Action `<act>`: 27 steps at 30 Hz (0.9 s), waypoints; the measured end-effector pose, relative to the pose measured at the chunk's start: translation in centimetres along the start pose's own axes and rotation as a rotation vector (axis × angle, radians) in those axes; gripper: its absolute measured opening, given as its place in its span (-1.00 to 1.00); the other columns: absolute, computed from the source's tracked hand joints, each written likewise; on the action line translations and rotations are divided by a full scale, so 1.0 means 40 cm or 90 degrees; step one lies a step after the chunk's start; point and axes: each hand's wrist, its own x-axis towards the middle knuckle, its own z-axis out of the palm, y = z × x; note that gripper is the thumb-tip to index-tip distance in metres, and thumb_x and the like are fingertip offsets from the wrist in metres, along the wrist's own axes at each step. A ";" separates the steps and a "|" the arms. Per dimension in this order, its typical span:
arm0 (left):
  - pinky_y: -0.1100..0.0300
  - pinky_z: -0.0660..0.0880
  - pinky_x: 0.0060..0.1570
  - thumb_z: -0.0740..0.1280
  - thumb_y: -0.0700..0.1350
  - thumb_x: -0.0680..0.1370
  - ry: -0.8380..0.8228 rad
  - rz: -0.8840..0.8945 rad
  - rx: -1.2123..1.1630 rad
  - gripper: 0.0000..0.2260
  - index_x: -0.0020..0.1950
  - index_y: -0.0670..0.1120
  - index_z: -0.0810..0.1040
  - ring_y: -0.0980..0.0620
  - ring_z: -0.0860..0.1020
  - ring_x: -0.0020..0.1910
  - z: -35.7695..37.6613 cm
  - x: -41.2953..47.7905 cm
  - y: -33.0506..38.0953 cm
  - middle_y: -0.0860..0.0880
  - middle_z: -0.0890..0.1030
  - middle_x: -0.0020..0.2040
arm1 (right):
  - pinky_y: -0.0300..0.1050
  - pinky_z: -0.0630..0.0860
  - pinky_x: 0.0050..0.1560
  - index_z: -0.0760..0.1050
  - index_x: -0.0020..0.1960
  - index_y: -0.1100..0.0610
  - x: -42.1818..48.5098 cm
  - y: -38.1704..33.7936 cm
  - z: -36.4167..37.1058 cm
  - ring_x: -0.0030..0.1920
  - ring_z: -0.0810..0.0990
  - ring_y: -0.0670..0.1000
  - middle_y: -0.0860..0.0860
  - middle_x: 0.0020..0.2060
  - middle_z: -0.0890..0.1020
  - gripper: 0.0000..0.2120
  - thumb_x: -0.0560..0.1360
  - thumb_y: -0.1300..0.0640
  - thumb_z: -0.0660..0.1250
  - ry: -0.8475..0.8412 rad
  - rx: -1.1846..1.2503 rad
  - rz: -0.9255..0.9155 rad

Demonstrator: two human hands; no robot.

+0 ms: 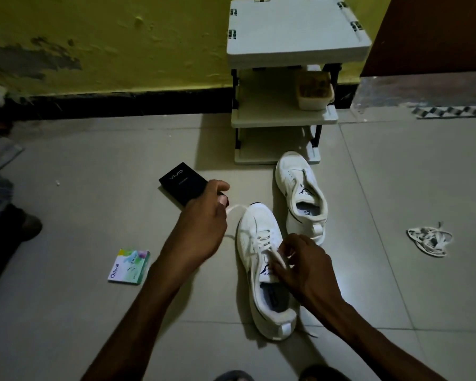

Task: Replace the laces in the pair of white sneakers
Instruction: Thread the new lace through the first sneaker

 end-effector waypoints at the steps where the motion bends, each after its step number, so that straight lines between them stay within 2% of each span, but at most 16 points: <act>1: 0.17 0.41 -0.14 0.13 -0.15 0.66 0.006 -0.004 0.015 -0.82 0.22 -0.01 0.43 0.00 0.54 -0.05 0.013 -0.012 0.002 -0.04 0.57 -0.01 | -0.25 0.50 -0.25 0.49 -0.10 -0.03 -0.005 0.002 -0.010 -0.25 0.53 -0.14 -0.12 -0.21 0.55 -0.75 0.37 -0.11 0.48 -0.005 0.004 0.005; 4: 0.16 0.42 -0.24 0.20 -0.19 0.61 -0.024 0.027 0.085 -0.89 -0.03 0.02 0.43 0.03 0.53 -0.19 0.067 -0.051 -0.001 0.01 0.58 -0.16 | -0.26 0.53 -0.24 0.57 -0.16 -0.05 -0.007 0.006 -0.042 -0.28 0.58 -0.17 -0.14 -0.29 0.60 -0.82 0.36 -0.09 0.51 -0.045 0.059 0.053; 6: 0.15 0.49 -0.17 0.26 -0.20 0.55 -0.070 0.030 0.079 -0.85 -0.17 0.02 0.49 0.04 0.55 -0.23 0.114 -0.067 -0.014 0.07 0.59 -0.22 | -0.26 0.55 -0.24 0.62 -0.19 -0.06 0.003 0.015 -0.057 -0.30 0.61 -0.20 -0.15 -0.31 0.64 -0.87 0.36 -0.04 0.53 -0.085 0.128 0.097; 8: 0.23 0.46 -0.10 0.33 -0.17 0.54 -0.097 0.013 0.028 -0.85 -0.20 0.00 0.62 0.08 0.57 -0.16 0.159 -0.073 -0.028 0.07 0.61 -0.19 | -0.24 0.57 -0.22 0.65 -0.21 -0.05 0.011 0.025 -0.063 -0.29 0.63 -0.21 -0.14 -0.31 0.67 -0.92 0.36 0.01 0.54 -0.110 0.176 0.138; 11: 0.29 0.39 -0.01 0.31 -0.13 0.58 -0.084 -0.002 0.033 -0.84 -0.01 -0.04 0.70 0.03 0.56 0.01 0.205 -0.067 -0.037 -0.02 0.60 -0.02 | -0.18 0.60 -0.18 0.68 -0.21 0.01 0.018 0.033 -0.066 -0.30 0.64 -0.15 -0.08 -0.32 0.69 -0.94 0.38 0.07 0.54 -0.138 0.263 0.203; 13: 0.28 0.41 0.08 0.28 -0.20 0.59 -0.068 -0.013 0.080 -0.80 0.15 -0.07 0.65 0.01 0.55 0.10 0.220 -0.061 -0.047 -0.05 0.59 0.12 | -0.08 0.61 -0.12 0.68 -0.19 0.06 0.021 0.036 -0.067 -0.27 0.64 -0.06 0.01 -0.29 0.69 -0.95 0.38 0.13 0.54 -0.159 0.330 0.249; 16: 0.23 0.45 0.18 0.28 -0.32 0.55 -0.064 -0.018 0.050 -0.65 0.30 -0.06 0.54 0.01 0.55 0.15 0.226 -0.063 -0.041 -0.05 0.59 0.20 | 0.12 0.59 0.03 0.68 -0.19 0.11 0.026 0.042 -0.069 -0.13 0.67 0.18 0.16 -0.18 0.69 -0.95 0.38 0.15 0.53 -0.193 0.401 0.306; 18: 0.26 0.44 0.18 0.28 -0.29 0.56 -0.083 -0.020 0.032 -0.56 0.42 -0.02 0.40 0.06 0.55 0.11 0.233 -0.069 -0.035 -0.02 0.60 0.15 | 0.16 0.59 0.10 0.68 -0.18 0.11 0.029 0.042 -0.068 -0.02 0.66 0.22 0.17 -0.15 0.69 -0.95 0.38 0.16 0.53 -0.209 0.415 0.328; 21: 0.19 0.47 0.14 0.34 -0.21 0.54 -0.093 -0.005 0.127 -0.37 0.53 0.05 0.16 0.09 0.52 0.01 0.259 -0.074 -0.035 0.00 0.59 0.06 | 0.15 0.59 0.11 0.68 -0.17 0.13 0.030 0.037 -0.066 -0.02 0.67 0.19 0.18 -0.13 0.69 -0.96 0.39 0.18 0.52 -0.210 0.425 0.339; 24: 0.15 0.50 0.11 0.35 -0.20 0.53 -0.096 0.020 0.123 -0.32 0.55 -0.02 0.08 -0.06 0.56 0.09 0.282 -0.077 -0.035 -0.09 0.53 0.11 | 0.14 0.59 0.10 0.68 -0.15 0.13 0.028 0.034 -0.064 -0.01 0.66 0.19 0.16 -0.14 0.70 -0.96 0.40 0.20 0.50 -0.207 0.433 0.343; 27: 0.11 0.43 0.28 0.40 -0.18 0.51 -0.114 -0.003 0.220 -0.11 0.58 0.03 -0.19 -0.04 0.49 0.24 0.298 -0.080 -0.026 -0.11 0.44 0.27 | 0.12 0.60 0.09 0.68 -0.16 0.11 0.026 0.033 -0.063 -0.04 0.68 0.16 0.11 -0.18 0.71 -0.97 0.40 0.18 0.50 -0.206 0.420 0.329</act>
